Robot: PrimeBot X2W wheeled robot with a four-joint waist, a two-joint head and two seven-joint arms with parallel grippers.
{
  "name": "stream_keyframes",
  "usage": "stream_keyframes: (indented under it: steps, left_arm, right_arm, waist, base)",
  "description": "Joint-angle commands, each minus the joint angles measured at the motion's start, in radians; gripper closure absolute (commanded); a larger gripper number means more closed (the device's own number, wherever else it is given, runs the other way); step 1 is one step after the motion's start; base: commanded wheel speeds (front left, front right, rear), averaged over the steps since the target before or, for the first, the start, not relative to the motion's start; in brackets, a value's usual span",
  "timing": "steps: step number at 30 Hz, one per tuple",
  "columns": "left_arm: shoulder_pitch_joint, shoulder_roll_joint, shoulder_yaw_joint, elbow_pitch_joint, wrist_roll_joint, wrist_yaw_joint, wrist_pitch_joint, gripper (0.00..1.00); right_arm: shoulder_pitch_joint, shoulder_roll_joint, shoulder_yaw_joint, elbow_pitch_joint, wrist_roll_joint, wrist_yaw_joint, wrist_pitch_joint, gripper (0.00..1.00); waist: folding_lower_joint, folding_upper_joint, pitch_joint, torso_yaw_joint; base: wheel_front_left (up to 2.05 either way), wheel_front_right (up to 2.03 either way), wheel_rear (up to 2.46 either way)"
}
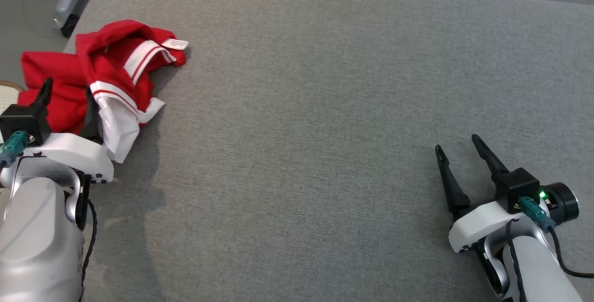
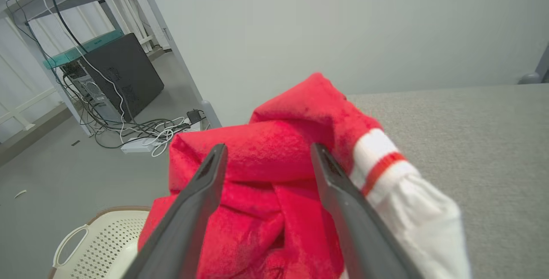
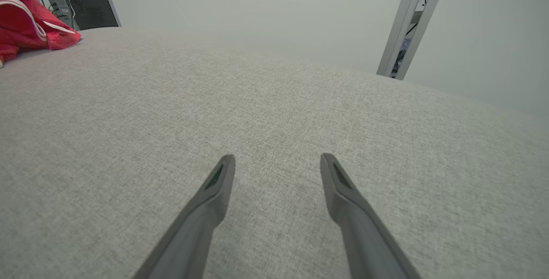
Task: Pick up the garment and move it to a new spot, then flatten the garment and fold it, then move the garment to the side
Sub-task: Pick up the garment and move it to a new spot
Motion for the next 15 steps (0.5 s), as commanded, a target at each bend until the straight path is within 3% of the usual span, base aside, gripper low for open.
stream_keyframes:
  steps: [1,15]
  left_arm:
    - [-0.038,0.006,0.002,0.044,-0.007,-0.007,0.0,0.0]
    - [-0.196,0.055,0.016,0.378,-0.024,0.053,0.035,0.0]
  right_arm:
    - [-0.013,-0.001,0.002,-0.004,0.005,0.0,-0.004,0.0]
    - [-0.03,-0.011,-0.014,0.011,0.011,0.0,-0.002,0.0]
  waist:
    - [0.0,0.0,0.019,-0.025]
    - [0.0,0.0,0.084,-0.115]
  base:
    - [0.0,0.0,0.0]
    - [0.0,0.0,0.0]
